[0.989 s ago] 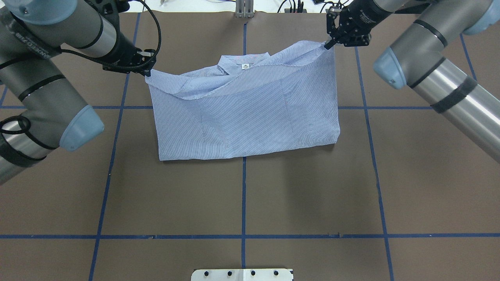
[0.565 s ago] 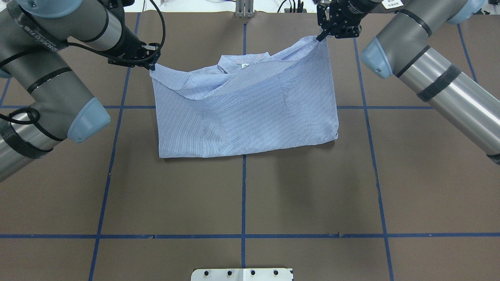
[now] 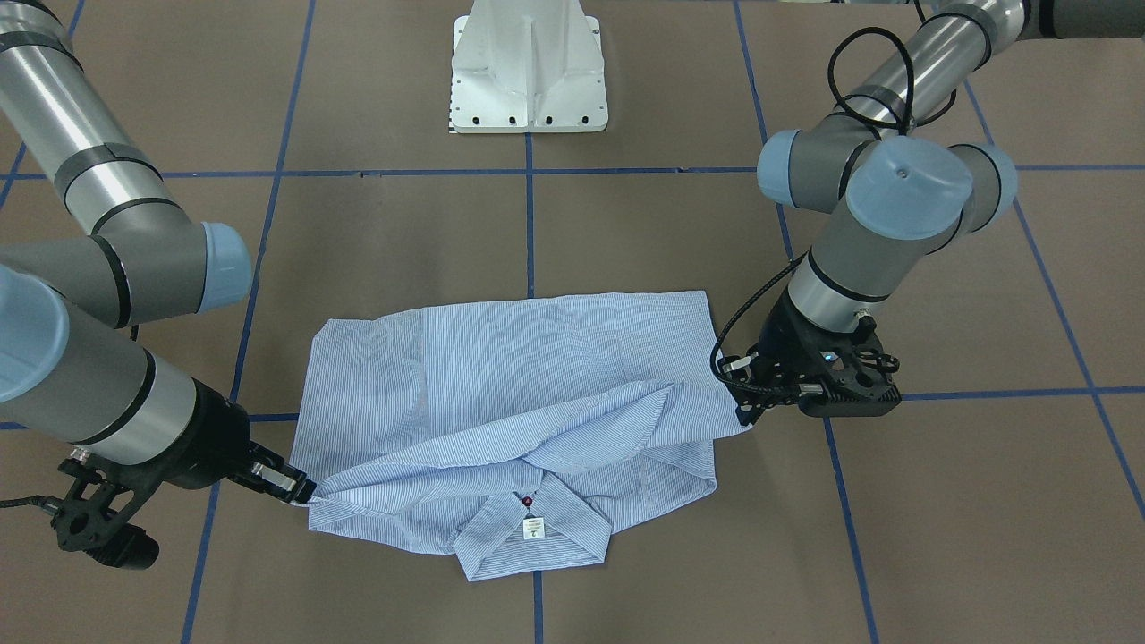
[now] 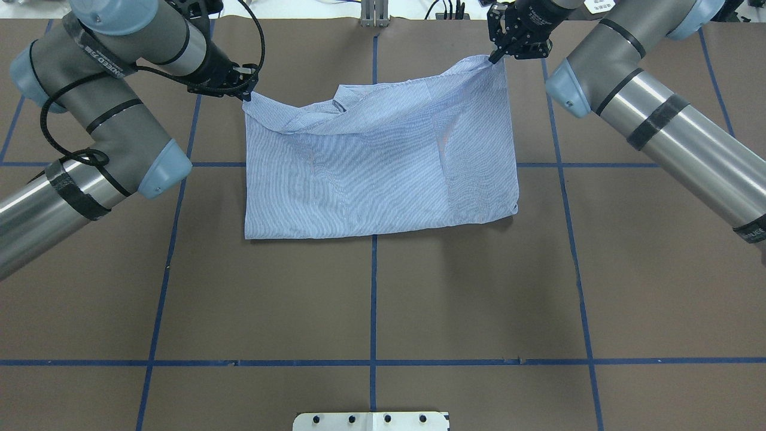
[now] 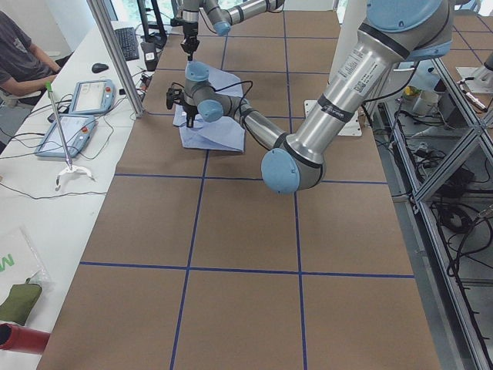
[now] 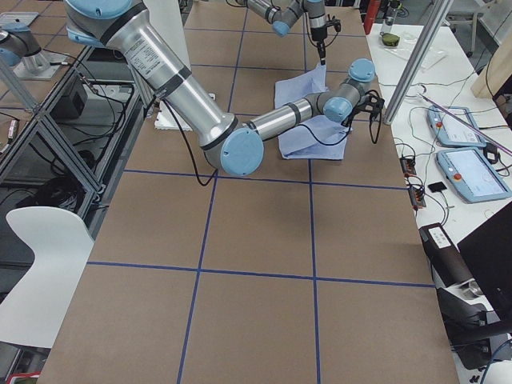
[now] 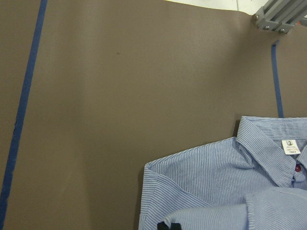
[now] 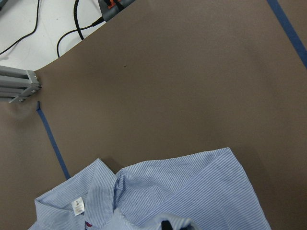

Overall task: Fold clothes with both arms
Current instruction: 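Lay the hem over the collar with both grippers, folding the shirt in half, then open both grippers and raise them off the folded shirt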

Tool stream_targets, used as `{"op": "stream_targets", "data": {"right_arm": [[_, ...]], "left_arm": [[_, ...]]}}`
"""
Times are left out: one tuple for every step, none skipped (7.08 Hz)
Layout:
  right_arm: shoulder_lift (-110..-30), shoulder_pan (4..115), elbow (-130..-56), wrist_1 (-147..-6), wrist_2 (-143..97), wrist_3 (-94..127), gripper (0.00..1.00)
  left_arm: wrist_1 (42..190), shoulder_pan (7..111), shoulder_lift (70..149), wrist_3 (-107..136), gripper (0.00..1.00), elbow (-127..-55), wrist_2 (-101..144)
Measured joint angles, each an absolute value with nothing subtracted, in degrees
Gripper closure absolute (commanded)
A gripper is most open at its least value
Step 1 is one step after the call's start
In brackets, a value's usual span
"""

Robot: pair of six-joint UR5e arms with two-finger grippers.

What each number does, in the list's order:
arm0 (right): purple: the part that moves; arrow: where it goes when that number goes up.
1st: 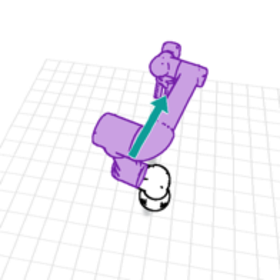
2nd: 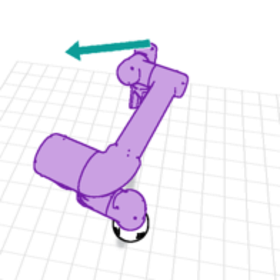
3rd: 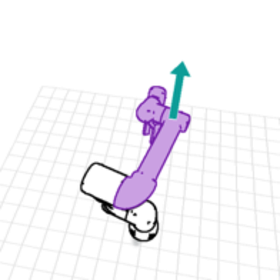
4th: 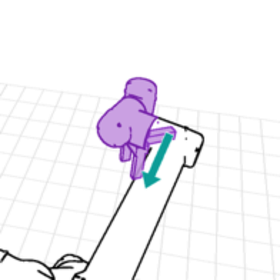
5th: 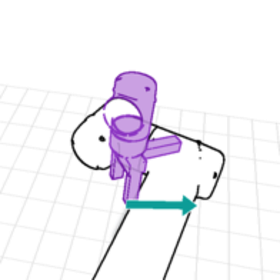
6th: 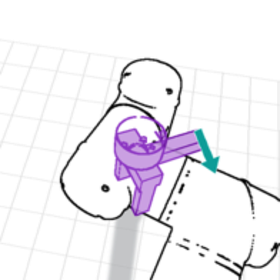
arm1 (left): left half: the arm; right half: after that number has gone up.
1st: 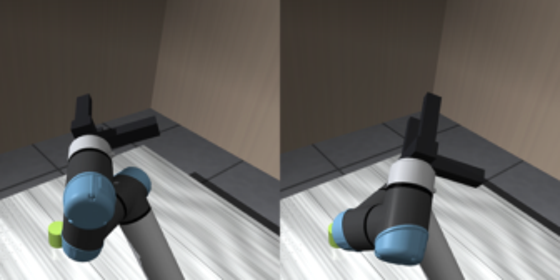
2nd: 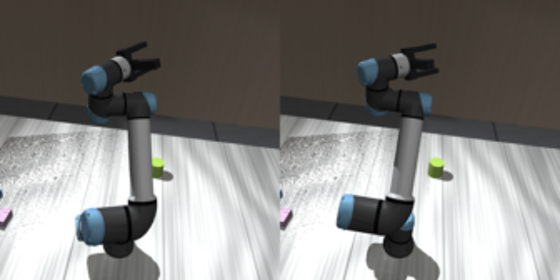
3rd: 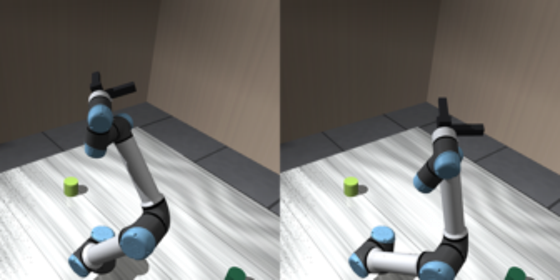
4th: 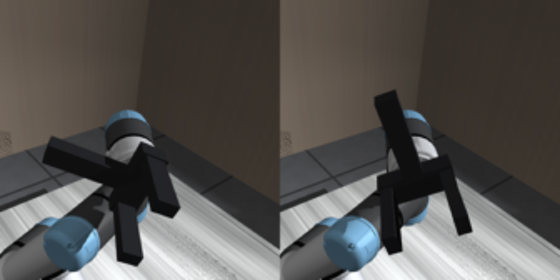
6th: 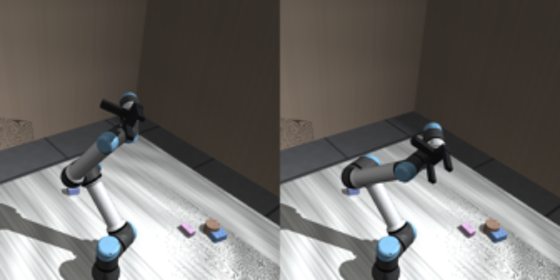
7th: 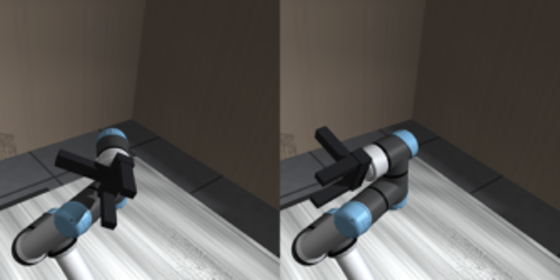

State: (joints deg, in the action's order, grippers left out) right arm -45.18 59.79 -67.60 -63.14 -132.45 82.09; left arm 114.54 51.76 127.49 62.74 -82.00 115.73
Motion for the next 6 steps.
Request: {"op": "stream_targets", "data": {"right_arm": [[-45.4, 59.7, -67.5, -63.1, -132.5, 82.1, 1.0], [-45.8, 59.3, -67.4, -63.1, -132.5, 82.1, 1.0], [-46.5, 59.0, -67.4, -63.0, -132.5, 81.9, 1.0], [-47.2, 58.7, -67.3, -63.0, -132.5, 81.6, 1.0], [-48.1, 58.6, -67.0, -63.0, -132.4, 80.8, 1.0], [-48.8, 58.5, -66.8, -63.0, -132.4, 80.0, 1.0]], "left_arm": [[116.1, 51.8, 128.5, 62.8, 1.0, -79.5, 115.7], [118.4, 51.8, 129.1, 62.8, 1.0, -76.9, 115.6], [120.6, 51.8, 129.3, 62.8, 1.0, -74.6, 115.5], [121.6, 51.8, 129.4, 62.7, 1.0, -73.5, 115.4], [121.9, 51.8, 129.4, 62.6, 1.0, -72.7, 115.4], [122.1, 51.8, 129.4, 62.6, 1.0, -72.2, 115.3]]}}
